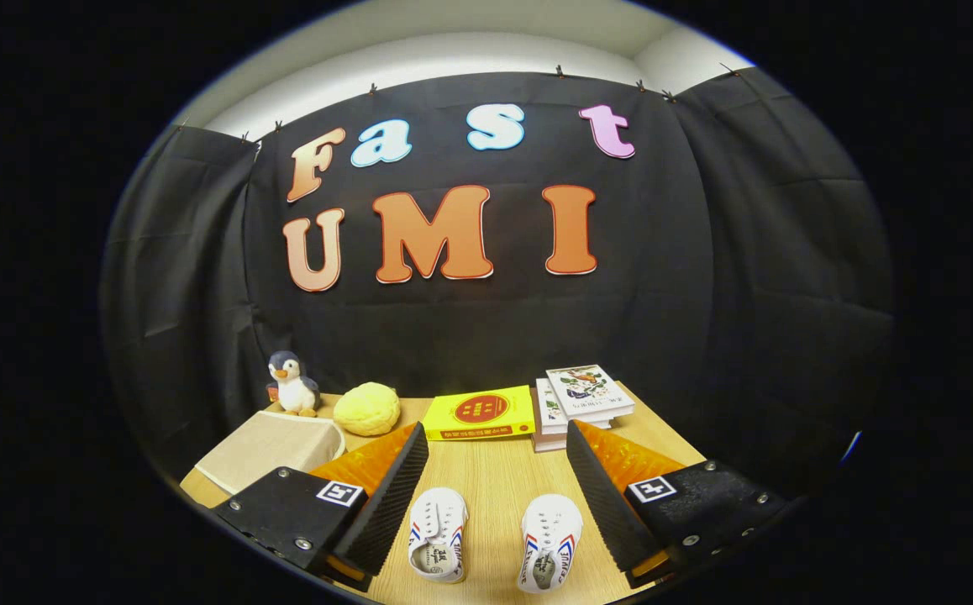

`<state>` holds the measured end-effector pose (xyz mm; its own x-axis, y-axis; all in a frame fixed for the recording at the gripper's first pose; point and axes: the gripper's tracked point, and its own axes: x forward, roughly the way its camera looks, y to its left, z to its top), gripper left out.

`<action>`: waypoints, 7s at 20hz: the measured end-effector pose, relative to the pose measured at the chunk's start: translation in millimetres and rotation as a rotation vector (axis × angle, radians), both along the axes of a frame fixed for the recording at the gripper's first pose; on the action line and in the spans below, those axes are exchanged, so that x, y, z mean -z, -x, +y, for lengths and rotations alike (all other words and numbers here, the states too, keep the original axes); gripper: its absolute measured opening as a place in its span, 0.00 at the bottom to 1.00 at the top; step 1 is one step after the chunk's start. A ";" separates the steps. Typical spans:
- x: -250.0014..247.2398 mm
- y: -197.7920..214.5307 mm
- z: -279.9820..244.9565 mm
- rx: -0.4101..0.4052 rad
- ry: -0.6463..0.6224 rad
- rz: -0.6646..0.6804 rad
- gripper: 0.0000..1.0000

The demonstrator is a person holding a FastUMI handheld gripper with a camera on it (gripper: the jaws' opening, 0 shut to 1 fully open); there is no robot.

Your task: Open the storage box then place both shoes into the box .Put the left shoe in first, then the right shoe, with the right side of both shoes facing outward in a uniform manner.

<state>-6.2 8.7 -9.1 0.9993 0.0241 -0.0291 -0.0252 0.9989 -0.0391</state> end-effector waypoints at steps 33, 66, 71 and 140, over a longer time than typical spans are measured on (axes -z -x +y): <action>169.0 -61.1 193.0 -0.651 -0.498 0.660 0.99; 47.8 -22.8 281.1 -0.888 -0.810 0.664 0.04; 8.5 -5.7 343.2 -0.951 -0.771 0.609 0.05; 284.0 -62.3 45.7 -0.149 0.085 0.859 0.56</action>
